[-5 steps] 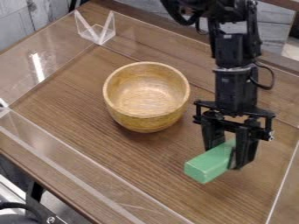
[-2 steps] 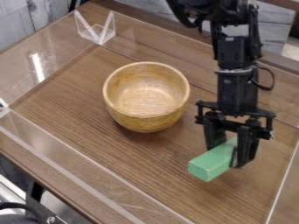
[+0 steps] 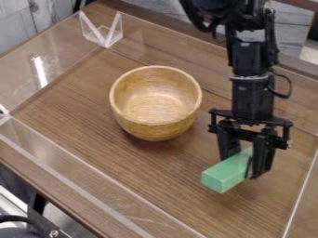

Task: Remove the green block from inside the brown bowl and put it on the table

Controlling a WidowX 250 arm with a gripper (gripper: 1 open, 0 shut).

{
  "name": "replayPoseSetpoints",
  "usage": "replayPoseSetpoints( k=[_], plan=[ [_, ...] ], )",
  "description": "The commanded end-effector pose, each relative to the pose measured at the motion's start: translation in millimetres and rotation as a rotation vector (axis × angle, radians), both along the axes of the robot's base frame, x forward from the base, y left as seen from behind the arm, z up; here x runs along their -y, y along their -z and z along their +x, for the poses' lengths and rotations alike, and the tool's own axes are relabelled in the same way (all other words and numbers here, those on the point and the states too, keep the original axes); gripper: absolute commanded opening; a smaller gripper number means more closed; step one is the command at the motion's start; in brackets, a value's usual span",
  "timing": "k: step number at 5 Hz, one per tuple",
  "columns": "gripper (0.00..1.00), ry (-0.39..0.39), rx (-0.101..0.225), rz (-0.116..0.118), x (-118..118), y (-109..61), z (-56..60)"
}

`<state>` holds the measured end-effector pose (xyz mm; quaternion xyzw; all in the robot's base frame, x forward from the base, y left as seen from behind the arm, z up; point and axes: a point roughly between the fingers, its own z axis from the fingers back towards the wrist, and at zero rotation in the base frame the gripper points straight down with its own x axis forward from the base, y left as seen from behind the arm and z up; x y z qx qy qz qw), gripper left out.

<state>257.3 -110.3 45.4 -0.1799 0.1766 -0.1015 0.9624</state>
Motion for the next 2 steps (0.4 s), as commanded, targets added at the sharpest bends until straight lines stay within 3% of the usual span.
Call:
replayPoseSetpoints(
  k=[1,2],
  plan=[
    [0.0,-0.016,0.055,-0.003,-2.0,-11.5,14.0],
    [0.0,-0.017,0.046,0.001,-2.8,-9.1,15.4]
  ],
)
